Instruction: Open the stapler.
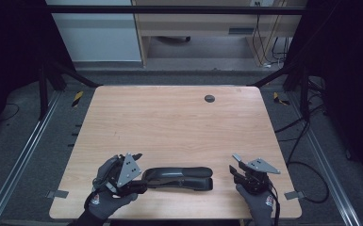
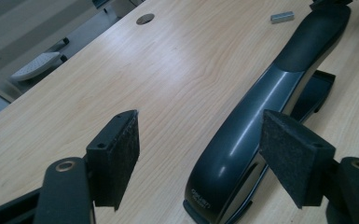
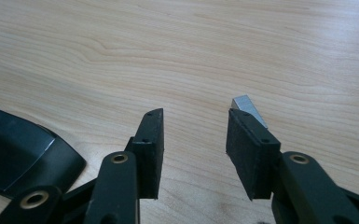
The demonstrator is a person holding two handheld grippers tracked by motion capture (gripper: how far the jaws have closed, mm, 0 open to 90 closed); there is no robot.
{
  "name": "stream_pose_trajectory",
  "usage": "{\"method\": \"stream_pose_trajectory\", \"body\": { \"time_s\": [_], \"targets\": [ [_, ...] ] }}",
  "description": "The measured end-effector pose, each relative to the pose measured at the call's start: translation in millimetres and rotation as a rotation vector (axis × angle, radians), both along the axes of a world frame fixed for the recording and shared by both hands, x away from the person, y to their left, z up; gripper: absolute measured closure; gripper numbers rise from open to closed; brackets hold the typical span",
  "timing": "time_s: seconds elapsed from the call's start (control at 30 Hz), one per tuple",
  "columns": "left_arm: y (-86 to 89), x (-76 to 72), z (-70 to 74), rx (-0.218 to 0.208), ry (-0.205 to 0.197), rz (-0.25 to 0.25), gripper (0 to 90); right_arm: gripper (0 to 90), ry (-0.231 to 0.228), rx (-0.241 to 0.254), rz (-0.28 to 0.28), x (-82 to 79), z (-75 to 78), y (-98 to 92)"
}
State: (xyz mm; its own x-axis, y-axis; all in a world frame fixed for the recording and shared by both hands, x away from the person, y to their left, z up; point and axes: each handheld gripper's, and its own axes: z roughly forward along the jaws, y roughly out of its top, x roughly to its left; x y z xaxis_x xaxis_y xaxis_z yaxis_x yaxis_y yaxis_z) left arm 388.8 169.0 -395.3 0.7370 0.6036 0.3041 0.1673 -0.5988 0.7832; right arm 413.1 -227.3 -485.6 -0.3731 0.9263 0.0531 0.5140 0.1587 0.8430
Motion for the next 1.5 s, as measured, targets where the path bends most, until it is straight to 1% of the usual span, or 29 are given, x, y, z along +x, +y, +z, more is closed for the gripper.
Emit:
{"method": "stream_pose_trajectory", "body": {
  "time_s": [0.1, 0.13, 0.23, 0.27, 0.3, 0.33, 0.57, 0.7, 0.87, 0.93, 1.03, 1.23, 1.4, 1.5],
  "targets": [
    [-4.7, -1.7, -0.3, 0.013, -0.004, -0.010, 27.5, 58.0, 0.002, -0.002, 0.005, 0.2, -0.1, 0.5],
    [-9.2, -3.3, -1.0, 0.023, -0.004, -0.017, 27.4, 59.5, 0.005, -0.005, 0.006, 0.5, -0.3, 0.9],
    [-13.5, -4.8, -2.1, 0.032, -0.006, -0.025, 27.1, 62.7, 0.006, -0.009, 0.008, 0.0, -0.7, 1.6],
    [-17.4, -5.7, -3.1, 0.050, -0.007, -0.031, 26.9, 63.3, 0.007, -0.008, 0.008, -0.1, -0.8, 2.0],
    [-19.2, -5.9, -3.6, 0.055, -0.007, -0.032, 26.9, 63.9, 0.011, -0.005, 0.007, -0.4, -0.6, 2.3],
    [-21.3, -6.3, -4.2, 0.055, -0.007, -0.029, 26.9, 64.4, 0.005, -0.013, 0.008, 0.0, -1.1, 2.1],
    [-33.4, -8.4, -6.8, 0.071, -0.013, -0.050, 26.7, 64.8, 0.009, -0.006, 0.007, -0.1, -0.9, 1.9],
    [-39.7, -10.1, -8.0, 0.095, -0.021, -0.059, 26.4, 65.0, 0.009, -0.005, 0.007, -0.2, -0.7, 1.6],
    [-48.2, -12.3, -10.6, 0.106, -0.035, -0.063, 26.2, 64.9, 0.011, -0.005, 0.008, -0.2, -0.7, 1.6],
    [-50.8, -13.0, -11.3, 0.119, -0.041, -0.065, 26.2, 64.9, 0.009, -0.006, 0.009, -0.3, -0.6, 1.4],
    [-53.0, -13.5, -12.0, 0.122, -0.042, -0.071, 26.2, 64.9, 0.010, -0.005, 0.008, -0.4, -0.6, 1.4],
    [-59.3, -15.7, -14.1, 0.154, -0.055, -0.077, 26.3, 64.9, 0.008, -0.007, 0.007, -0.4, -0.7, 1.4],
    [-62.2, -16.3, -14.3, 0.164, -0.056, -0.085, 26.3, 65.1, 0.005, -0.009, 0.009, -0.3, -0.8, 1.2],
    [-63.9, -16.7, -13.6, 0.178, -0.065, -0.089, 26.5, 65.4, 0.007, -0.007, 0.009, -0.5, -0.7, 1.5]
  ]
}}
